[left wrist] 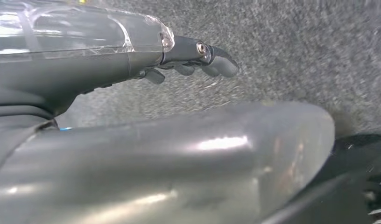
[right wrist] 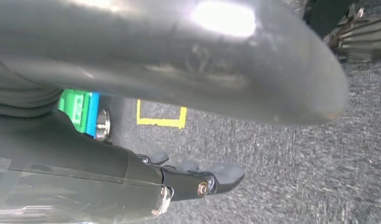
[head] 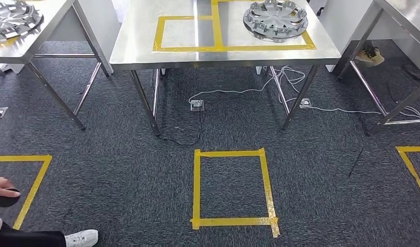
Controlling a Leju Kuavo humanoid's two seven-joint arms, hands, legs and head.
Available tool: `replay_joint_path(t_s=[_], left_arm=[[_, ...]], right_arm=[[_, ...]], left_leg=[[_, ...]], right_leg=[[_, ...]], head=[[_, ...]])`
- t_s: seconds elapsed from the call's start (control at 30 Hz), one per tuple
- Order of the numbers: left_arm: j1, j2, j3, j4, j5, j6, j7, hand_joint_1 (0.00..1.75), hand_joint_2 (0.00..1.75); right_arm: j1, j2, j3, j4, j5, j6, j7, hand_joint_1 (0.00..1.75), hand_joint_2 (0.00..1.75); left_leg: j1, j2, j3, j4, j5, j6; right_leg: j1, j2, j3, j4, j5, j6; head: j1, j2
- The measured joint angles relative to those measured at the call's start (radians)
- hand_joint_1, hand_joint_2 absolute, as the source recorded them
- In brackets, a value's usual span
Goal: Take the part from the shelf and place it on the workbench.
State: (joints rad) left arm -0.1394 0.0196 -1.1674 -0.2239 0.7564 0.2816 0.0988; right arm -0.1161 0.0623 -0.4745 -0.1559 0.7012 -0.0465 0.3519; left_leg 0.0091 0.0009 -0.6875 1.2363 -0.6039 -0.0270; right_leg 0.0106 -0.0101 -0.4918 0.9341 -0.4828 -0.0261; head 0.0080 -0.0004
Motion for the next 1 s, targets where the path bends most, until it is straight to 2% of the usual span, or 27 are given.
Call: replay_joint_path(t_s=[0.03,0.07,0.1,0.13,0.17,0.2,0.23,0.27,0.33,0.37,0.4,0.47,0.5,0.53,0.57,0.63,0.67,0.7,0.73,0.8,0.87,0.9,0.97,1.0], left_arm=[[0.000,0.000,0.000,0.000,0.004,0.005,-0.012,0.00,0.00],[0.000,0.000,0.000,0.000,0.006,0.008,-0.019,0.00,0.00],[0.000,0.000,0.000,0.000,0.008,0.009,-0.021,0.00,0.00],[-0.001,0.000,0.000,0.000,0.009,0.010,-0.021,0.00,0.00],[-0.001,0.000,0.001,0.000,0.009,0.011,-0.020,0.00,0.00],[-0.003,-0.001,0.001,0.000,0.010,0.012,-0.020,0.00,0.00],[-0.004,-0.002,0.001,0.000,0.010,0.013,-0.019,0.00,0.00],[-0.004,-0.003,0.001,0.000,0.011,0.013,-0.018,0.00,0.00],[-0.001,-0.009,0.001,0.000,0.014,0.013,-0.014,0.00,0.00],[0.001,-0.012,0.001,0.000,0.014,0.012,-0.013,0.00,0.00],[0.002,-0.015,0.001,0.000,0.015,0.012,-0.011,0.00,0.00],[0.002,-0.018,0.001,0.000,0.015,0.012,-0.010,0.00,0.00],[0.003,-0.019,0.001,0.001,0.015,0.012,-0.010,0.00,0.00],[0.005,-0.019,0.001,0.001,0.015,0.012,-0.009,0.00,0.00],[0.006,-0.020,0.001,0.001,0.015,0.012,-0.009,0.00,0.00],[0.007,-0.021,0.001,0.001,0.015,0.012,-0.009,0.00,0.00],[0.006,-0.023,0.001,0.000,0.015,0.012,-0.009,0.00,0.00],[0.006,-0.025,0.001,0.000,0.015,0.012,-0.009,0.00,0.00],[0.006,-0.026,0.001,0.000,0.015,0.012,-0.009,0.00,0.00],[0.006,-0.028,0.001,0.000,0.014,0.012,-0.009,0.00,0.00],[0.005,-0.029,0.001,0.000,0.013,0.012,-0.009,0.00,0.00],[0.004,-0.029,0.001,0.000,0.012,0.012,-0.009,0.00,0.00],[0.003,-0.028,0.001,0.000,0.011,0.012,-0.009,0.00,0.00],[0.003,-0.028,0.001,0.001,0.011,0.012,-0.009,0.00,0.00]], right_arm=[[0.000,-0.002,0.002,0.000,-0.001,0.001,-0.012,0.00,0.00],[0.000,-0.004,0.004,0.000,-0.002,0.000,-0.025,0.00,0.00],[0.000,-0.005,0.004,0.000,-0.005,0.000,-0.037,0.00,0.00],[0.000,-0.005,0.005,0.000,-0.008,-0.001,-0.047,0.00,0.00],[0.000,-0.005,0.005,0.000,-0.012,-0.002,-0.056,0.00,0.00],[-0.001,-0.005,0.005,0.000,-0.016,-0.003,-0.063,0.00,0.00],[-0.001,-0.005,0.005,0.000,-0.018,-0.004,-0.069,0.00,0.00],[-0.002,-0.005,0.005,0.000,-0.022,-0.005,-0.075,0.00,0.00],[-0.001,-0.006,0.005,0.000,-0.027,-0.007,-0.084,0.00,0.00],[0.001,-0.006,0.005,0.001,-0.029,-0.008,-0.086,0.00,0.00],[0.002,-0.005,0.005,0.001,-0.030,-0.009,-0.087,0.00,0.00],[0.004,-0.003,0.006,0.001,-0.031,-0.010,-0.088,0.00,0.00],[0.005,-0.003,0.006,0.001,-0.031,-0.010,-0.088,0.00,0.00],[0.006,-0.003,0.006,0.001,-0.031,-0.011,-0.088,0.00,0.00],[0.006,-0.002,0.006,0.001,-0.031,-0.011,-0.088,0.00,0.00],[0.007,-0.002,0.006,0.001,-0.031,-0.012,-0.089,0.00,0.00],[0.007,-0.002,0.006,0.001,-0.031,-0.012,-0.090,0.00,0.00],[0.006,-0.003,0.007,0.001,-0.032,-0.012,-0.090,0.00,0.00],[0.005,-0.003,0.007,0.001,-0.033,-0.012,-0.091,0.00,0.00],[0.004,-0.004,0.007,0.001,-0.037,-0.010,-0.090,0.00,0.00],[0.005,-0.002,0.007,0.001,-0.040,-0.008,-0.090,0.00,0.00],[0.005,-0.002,0.007,0.001,-0.041,-0.007,-0.089,0.00,0.00],[0.007,-0.001,0.007,0.001,-0.041,-0.004,-0.087,0.00,0.00],[0.008,-0.001,0.007,0.001,-0.041,-0.003,-0.087,0.00,0.00]], left_leg=[[0.000,0.000,0.001,0.033,0.012,-0.001],[0.000,0.000,0.016,0.036,0.042,-0.001],[0.000,0.000,0.050,0.005,0.075,0.000],[-0.001,0.000,0.097,-0.054,0.090,0.003],[-0.001,-0.001,0.146,-0.122,0.087,0.007],[-0.002,-0.001,0.185,-0.182,0.071,0.012],[-0.003,-0.002,0.207,-0.221,0.053,0.019],[-0.005,-0.002,0.214,-0.239,0.044,0.025],[-0.003,-0.002,0.209,-0.245,0.047,0.041],[-0.001,-0.001,0.206,-0.247,0.053,0.048],[0.000,0.000,0.202,-0.249,0.059,0.053],[-0.001,0.000,0.192,-0.247,0.068,0.057],[-0.002,0.000,0.187,-0.247,0.072,0.057],[-0.002,0.000,0.183,-0.246,0.075,0.057],[-0.002,0.001,0.181,-0.246,0.077,0.055],[-0.003,0.000,0.181,-0.246,0.080,0.053],[-0.005,0.001,0.181,-0.245,0.081,0.051],[-0.006,0.002,0.179,-0.244,0.083,0.047],[-0.007,0.004,0.175,-0.244,0.085,0.043],[-0.009,0.012,0.169,-0.243,0.088,0.032],[-0.009,0.011,0.158,-0.222,0.068,0.022],[-0.009,0.007,0.141,-0.185,0.041,0.018],[-0.006,-0.002,0.083,-0.061,-0.027,0.010],[-0.005,-0.003,0.055,-0.002,-0.049,0.008]], right_leg=[[0.001,-0.001,-0.015,0.005,0.009,0.001],[0.001,-0.002,-0.031,0.011,0.016,0.002],[0.001,-0.002,-0.046,0.019,0.022,0.004],[0.001,-0.002,-0.059,0.029,0.026,0.007],[0.002,-0.002,-0.071,0.040,0.028,0.010],[0.003,-0.002,-0.081,0.051,0.030,0.015],[0.003,-0.002,-0.089,0.059,0.034,0.019],[0.004,-0.002,-0.094,0.064,0.037,0.025],[0.001,0.000,-0.102,0.076,0.034,0.036],[-0.001,0.002,-0.110,0.098,0.015,0.043],[-0.004,0.003,-0.125,0.140,-0.017,0.050],[-0.009,0.004,-0.168,0.268,-0.096,0.062],[-0.011,0.005,-0.182,0.322,-0.121,0.065],[-0.011,0.005,-0.183,0.345,-0.125,0.066],[-0.011,0.005,-0.165,0.328,-0.110,0.064],[-0.009,0.006,-0.090,0.202,-0.046,0.053],[-0.007,0.006,-0.054,0.134,-0.023,0.045],[-0.005,0.007,-0.031,0.087,-0.011,0.036],[-0.003,0.007,-0.021,0.063,-0.010,0.030],[-0.003,0.010,-0.021,0.050,-0.012,0.020],[-0.007,0.015,-0.022,0.035,-0.004,0.011],[-0.009,0.018,-0.022,0.029,0.001,0.007],[-0.008,0.027,-0.029,0.029,0.007,0.002],[-0.007,0.033,-0.033,0.032,0.008,0.002]], head=[[-0.001,0.000],[-0.001,0.000],[-0.001,0.000],[-0.001,0.000],[-0.002,0.000],[-0.003,0.000],[-0.004,0.000],[-0.003,0.000],[-0.001,0.000],[0.001,0.000],[0.004,0.000],[0.009,0.000],[0.009,0.000],[0.009,0.000],[0.010,0.000],[0.010,0.000],[0.010,0.000],[0.011,0.000],[0.011,0.000],[0.013,0.000],[0.010,0.000],[0.007,0.000],[0.001,0.000],[-0.001,0.000]])
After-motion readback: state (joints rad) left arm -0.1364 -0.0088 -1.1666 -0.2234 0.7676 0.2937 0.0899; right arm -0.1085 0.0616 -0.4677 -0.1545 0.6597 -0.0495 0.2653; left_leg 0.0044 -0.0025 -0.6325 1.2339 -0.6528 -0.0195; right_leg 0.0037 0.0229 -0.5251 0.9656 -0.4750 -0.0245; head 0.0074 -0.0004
